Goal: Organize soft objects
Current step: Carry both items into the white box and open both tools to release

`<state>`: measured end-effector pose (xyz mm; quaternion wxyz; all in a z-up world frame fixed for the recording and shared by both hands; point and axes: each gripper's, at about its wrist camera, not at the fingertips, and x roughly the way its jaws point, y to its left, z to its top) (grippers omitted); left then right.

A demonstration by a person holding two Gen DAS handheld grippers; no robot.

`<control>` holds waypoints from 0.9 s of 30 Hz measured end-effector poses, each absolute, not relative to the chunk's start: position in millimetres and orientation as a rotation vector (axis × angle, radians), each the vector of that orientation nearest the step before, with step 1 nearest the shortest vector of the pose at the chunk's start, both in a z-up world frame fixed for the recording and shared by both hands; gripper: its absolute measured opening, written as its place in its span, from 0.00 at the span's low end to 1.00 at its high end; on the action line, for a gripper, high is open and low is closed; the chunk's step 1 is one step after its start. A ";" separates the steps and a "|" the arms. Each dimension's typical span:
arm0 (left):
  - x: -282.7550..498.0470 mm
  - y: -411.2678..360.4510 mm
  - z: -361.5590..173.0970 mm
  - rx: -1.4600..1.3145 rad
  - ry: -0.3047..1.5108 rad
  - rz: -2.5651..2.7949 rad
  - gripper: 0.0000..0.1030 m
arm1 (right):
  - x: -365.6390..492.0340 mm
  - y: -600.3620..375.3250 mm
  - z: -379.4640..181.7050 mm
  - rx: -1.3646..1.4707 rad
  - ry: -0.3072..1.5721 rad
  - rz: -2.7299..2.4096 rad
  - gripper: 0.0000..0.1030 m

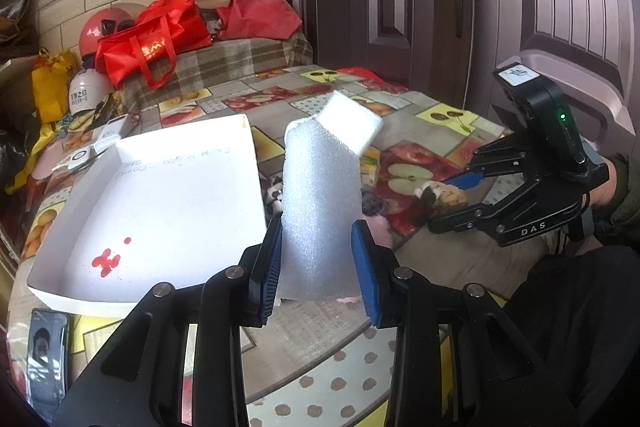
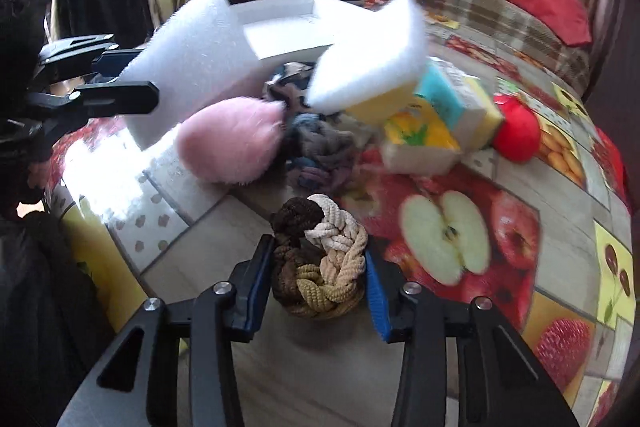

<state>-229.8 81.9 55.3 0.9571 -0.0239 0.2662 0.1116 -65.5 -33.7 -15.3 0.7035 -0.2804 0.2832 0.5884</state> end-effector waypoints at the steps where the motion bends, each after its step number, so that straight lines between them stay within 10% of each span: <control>1: -231.9 84.9 57.7 -0.056 0.522 0.243 0.33 | -62.0 -38.4 -8.0 -0.594 0.617 1.306 0.41; 27: -241.2 154.6 87.7 -0.138 0.428 0.642 0.33 | -89.6 3.6 72.2 -0.085 0.442 1.440 0.43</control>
